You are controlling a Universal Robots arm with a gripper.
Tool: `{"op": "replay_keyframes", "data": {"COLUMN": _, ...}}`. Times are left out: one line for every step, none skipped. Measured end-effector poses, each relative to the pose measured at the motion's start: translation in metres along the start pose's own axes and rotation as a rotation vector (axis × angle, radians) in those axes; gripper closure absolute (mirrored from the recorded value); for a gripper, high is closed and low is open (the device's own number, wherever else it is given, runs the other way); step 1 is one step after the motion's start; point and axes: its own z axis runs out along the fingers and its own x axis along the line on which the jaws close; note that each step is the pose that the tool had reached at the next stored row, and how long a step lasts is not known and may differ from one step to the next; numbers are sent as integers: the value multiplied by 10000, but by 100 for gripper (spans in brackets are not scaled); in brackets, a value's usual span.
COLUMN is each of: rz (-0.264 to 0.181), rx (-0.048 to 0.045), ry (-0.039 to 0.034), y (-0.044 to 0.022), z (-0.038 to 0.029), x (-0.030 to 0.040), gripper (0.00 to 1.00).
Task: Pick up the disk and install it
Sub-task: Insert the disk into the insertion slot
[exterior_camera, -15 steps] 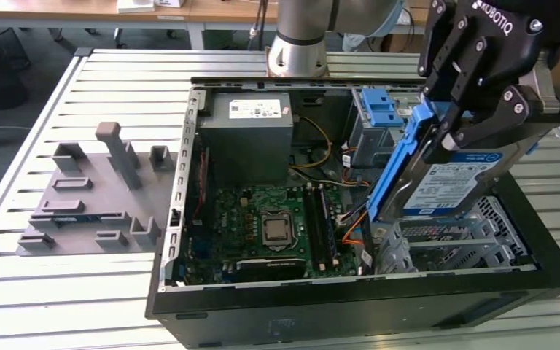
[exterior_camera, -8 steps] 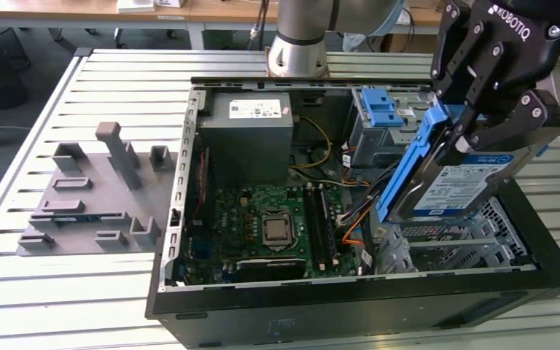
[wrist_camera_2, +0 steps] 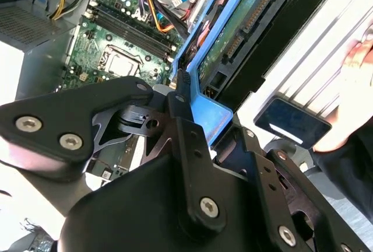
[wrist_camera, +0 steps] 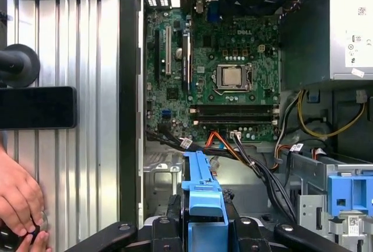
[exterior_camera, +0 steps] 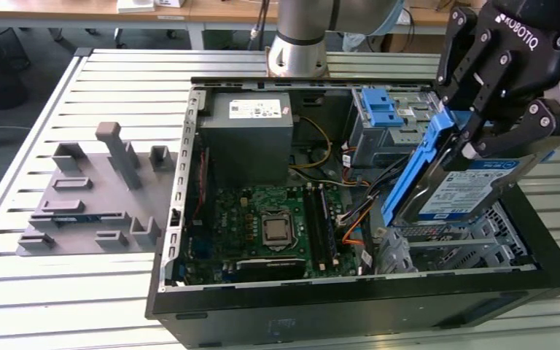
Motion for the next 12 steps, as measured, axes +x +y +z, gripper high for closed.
{"op": "replay_keyframes", "data": {"rz": 0, "rx": 0, "ry": 0, "y": -34, "z": 12, "x": 3, "gripper": 64}}
{"op": "replay_keyframes", "data": {"rz": 0, "rx": 0, "ry": -1, "y": -47, "z": 18, "x": 4, "gripper": 64}}
{"op": "replay_keyframes", "data": {"rz": 0, "rx": 0, "ry": 0, "y": -61, "z": 22, "x": 3, "gripper": 64}}
{"op": "replay_keyframes", "data": {"rz": 1, "rx": 0, "ry": 2, "y": -75, "z": 25, "x": 4, "gripper": 64}}
{"op": "replay_keyframes", "data": {"rz": 0, "rx": 0, "ry": 1, "y": -90, "z": 29, "x": 4, "gripper": 64}}
{"op": "replay_keyframes", "data": {"rz": 0, "rx": 0, "ry": 2, "y": -106, "z": 32, "x": 4, "gripper": 64}}
{"op": "replay_keyframes", "data": {"rz": 1, "rx": 0, "ry": 2, "y": -123, "z": 36, "x": 3, "gripper": 64}}
{"op": "replay_keyframes", "data": {"rz": 0, "rx": 0, "ry": 1, "y": -138, "z": 39, "x": 3, "gripper": 64}}
{"op": "replay_keyframes", "data": {"rz": 0, "rx": 0, "ry": 2, "y": -153, "z": 41, "x": 3, "gripper": 64}}
{"op": "replay_keyframes", "data": {"rz": 0, "rx": 0, "ry": 2, "y": -165, "z": 44, "x": 2, "gripper": 64}}
{"op": "replay_keyframes", "data": {"rz": 0, "rx": 0, "ry": 2, "y": -177, "z": 47, "x": 2, "gripper": 64}}
{"op": "replay_keyframes", "data": {"rz": 1, "rx": 0, "ry": 2, "y": -191, "z": 49, "x": 2, "gripper": 64}}
